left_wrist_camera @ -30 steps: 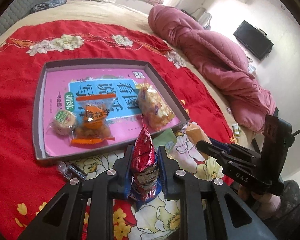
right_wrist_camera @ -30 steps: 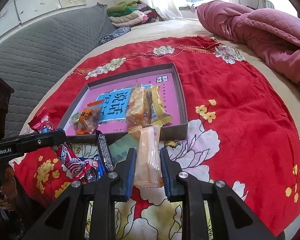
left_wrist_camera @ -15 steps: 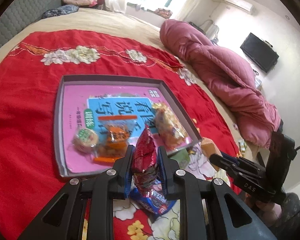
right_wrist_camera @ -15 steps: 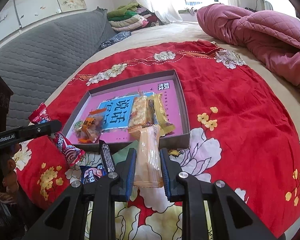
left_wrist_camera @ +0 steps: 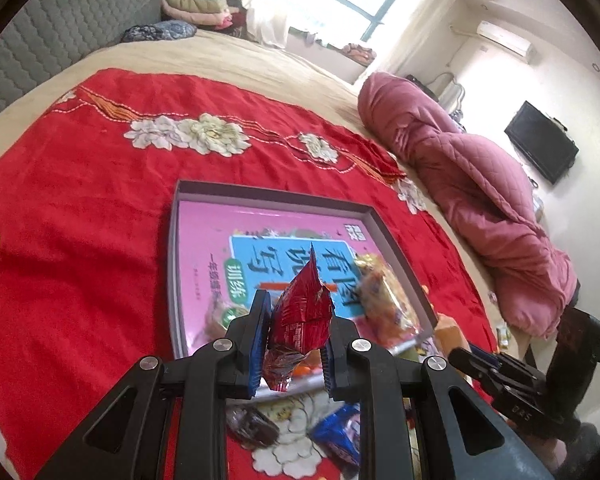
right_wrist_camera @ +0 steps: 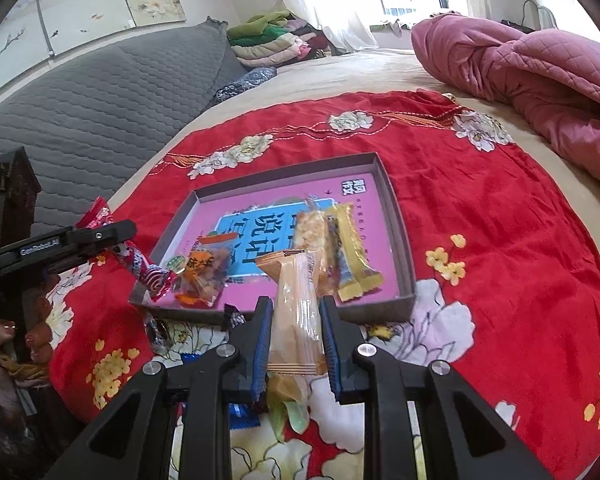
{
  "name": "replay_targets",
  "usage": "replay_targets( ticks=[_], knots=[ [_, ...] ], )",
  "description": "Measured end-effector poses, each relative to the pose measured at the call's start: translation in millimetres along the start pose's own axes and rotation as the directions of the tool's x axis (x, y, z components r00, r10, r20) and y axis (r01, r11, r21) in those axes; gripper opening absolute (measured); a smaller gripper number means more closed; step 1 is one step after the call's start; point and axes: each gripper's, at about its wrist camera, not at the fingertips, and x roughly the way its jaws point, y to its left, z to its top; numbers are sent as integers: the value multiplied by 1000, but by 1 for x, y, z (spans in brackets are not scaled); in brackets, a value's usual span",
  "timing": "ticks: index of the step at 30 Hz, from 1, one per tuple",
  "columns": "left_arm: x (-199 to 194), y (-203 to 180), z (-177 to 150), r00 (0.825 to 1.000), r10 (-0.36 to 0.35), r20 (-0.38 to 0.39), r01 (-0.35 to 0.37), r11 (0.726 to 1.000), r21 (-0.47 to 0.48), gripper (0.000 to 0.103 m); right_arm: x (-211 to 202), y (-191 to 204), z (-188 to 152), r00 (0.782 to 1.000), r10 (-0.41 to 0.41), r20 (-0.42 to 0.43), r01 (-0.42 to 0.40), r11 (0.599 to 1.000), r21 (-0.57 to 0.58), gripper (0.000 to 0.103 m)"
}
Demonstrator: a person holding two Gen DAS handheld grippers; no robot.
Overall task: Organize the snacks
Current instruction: 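Carry the beige pastry bag into the box while the left gripper carries the red candy packet there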
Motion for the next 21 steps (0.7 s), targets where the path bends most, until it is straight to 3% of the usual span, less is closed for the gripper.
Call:
replay_targets(
  ticks=[21],
  knots=[
    [30,23,-5,996,53,-67,-55,998,-21,24,45,35,21,998,56,-11,-57,998,-29,24]
  ],
)
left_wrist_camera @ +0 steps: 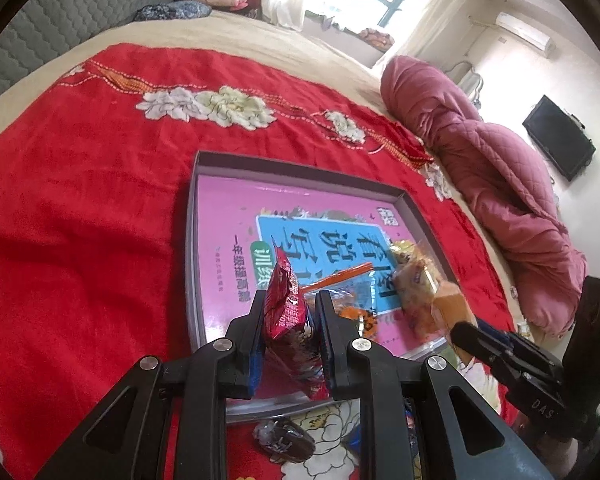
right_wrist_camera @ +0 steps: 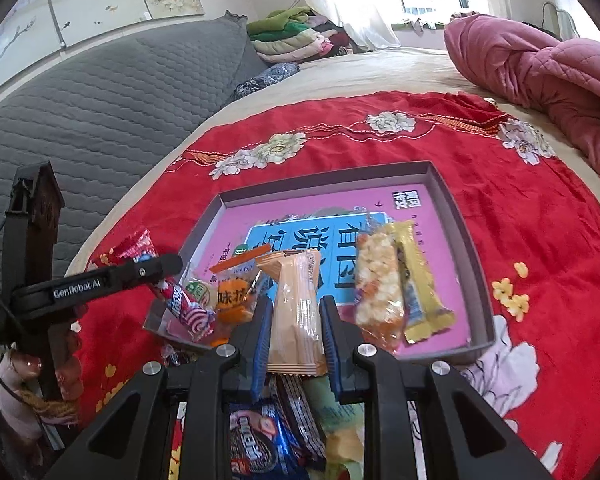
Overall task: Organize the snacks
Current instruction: 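Carry the beige pastry bag into the box while the left gripper carries the red candy packet there, then open the right gripper to drop the pastry bag while the left gripper releases the red packet in the box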
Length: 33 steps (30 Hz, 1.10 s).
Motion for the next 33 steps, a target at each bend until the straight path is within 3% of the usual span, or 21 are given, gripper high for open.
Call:
replay_targets(
  ticks=[6,33],
  knots=[
    [7,-1,-3,1000,26,-18,-25,999,19,23,13,1,2,1000,3,-18,-3,1000,3,24],
    [24,-14,-6,999,3,-54,0,998,69,23,47,-3,-1,994,-71,-88,72,997,8,24]
  ],
)
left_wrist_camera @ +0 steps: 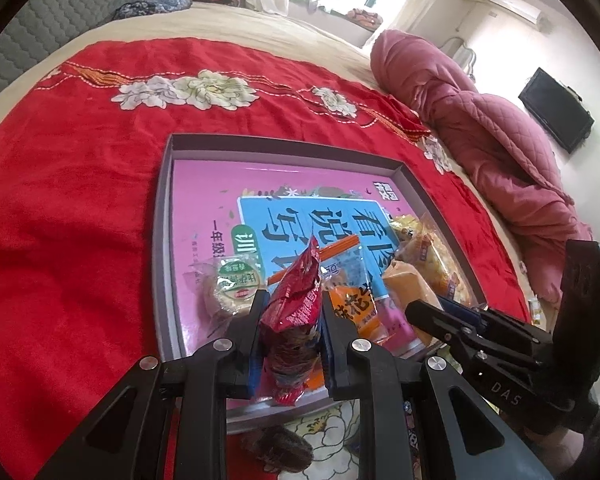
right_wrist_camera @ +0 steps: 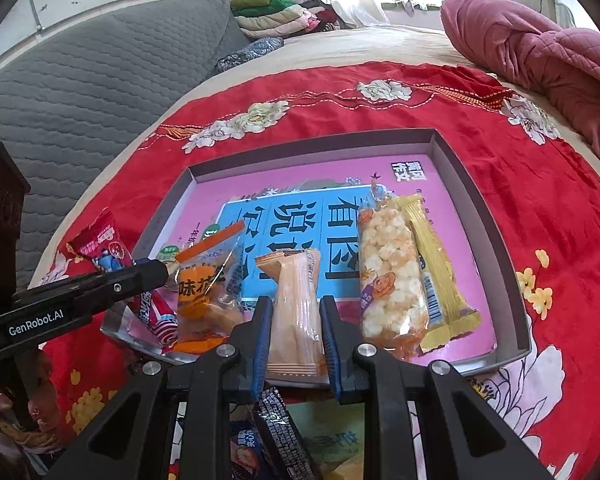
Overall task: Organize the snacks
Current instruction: 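Open the right gripper to drop the pastry bag while the left gripper releases the red packet in the box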
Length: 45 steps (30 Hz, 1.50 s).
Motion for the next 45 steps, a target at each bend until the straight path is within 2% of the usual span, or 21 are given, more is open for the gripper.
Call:
replay_targets(
  ticks=[13,18,25,26,33,45],
  knots=[
    [4,8,1,1000,10,-13,-11,999,-38,26,2,-4,-1,1000,-17,-15,18,1000,18,25],
    [-2,14,5,1000,22,5,-22,998,-63,42,2,-4,-2,999,-34,-17,34,999,17,25],
    [-6,24,8,999,43,11,-42,994,-100,49,-1,-6,-1,999,-52,-9,53,998,21,25],
    [-7,24,8,999,48,13,-46,994,-101,52,-2,-7,-1,998,-54,-7,54,998,22,25],
    [-20,19,11,996,78,54,-73,994,-84,58,-10,-7,-1,998,-67,9,66,998,19,25],
    [-22,7,13,992,106,73,-102,993,-53,58,-24,-11,0,998,-60,31,59,998,32,25]
  ],
)
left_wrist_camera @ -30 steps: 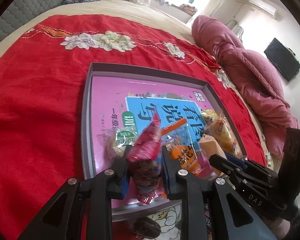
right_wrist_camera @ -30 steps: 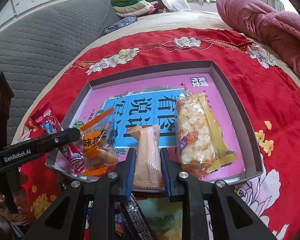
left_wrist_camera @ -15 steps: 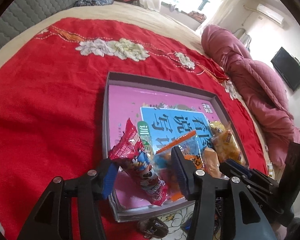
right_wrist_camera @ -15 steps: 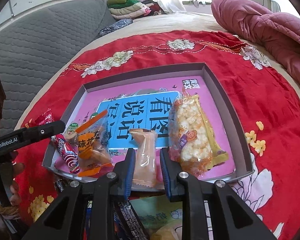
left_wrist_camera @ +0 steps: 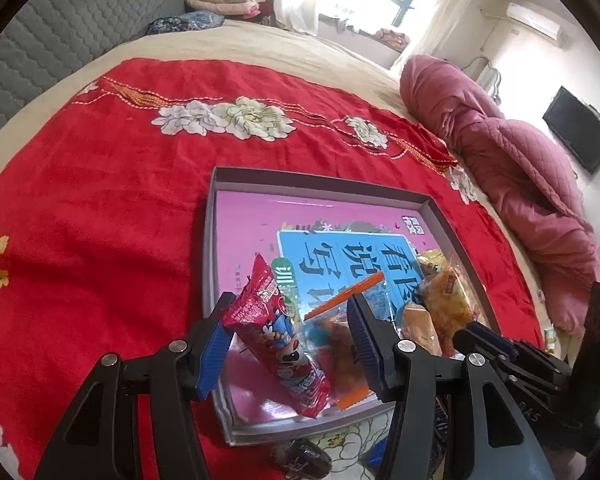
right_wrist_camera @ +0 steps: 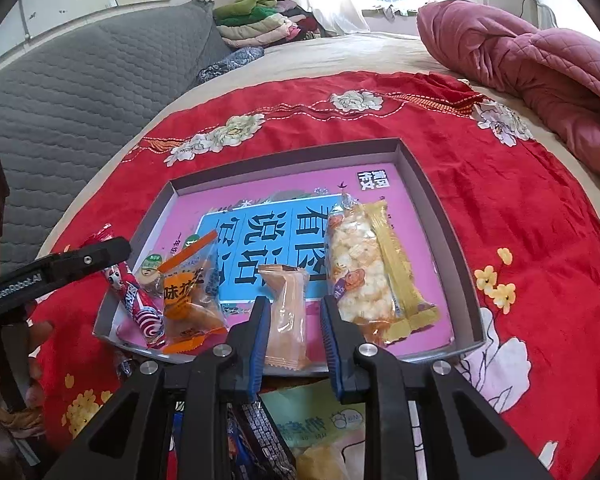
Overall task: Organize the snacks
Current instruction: 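Open the right gripper to drop the pastry bag while the left gripper releases the red packet in the box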
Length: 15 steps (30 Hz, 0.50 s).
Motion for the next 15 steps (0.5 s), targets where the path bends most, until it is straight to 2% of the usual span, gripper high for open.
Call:
replay_targets(
  ticks=[9,12,15],
  knots=[
    [29,-12,12,1000,2,-23,-1,999,38,59,-8,0,3,1000,6,17,-6,1000,-3,26],
    [32,-14,13,1000,-8,-30,9,999,46,59,-12,-1,4,1000,0,24,0,1000,-10,30],
    [29,-17,13,999,-25,-22,26,998,54,68,-17,-4,6,999,-1,47,2,1000,-3,35]
  ],
)
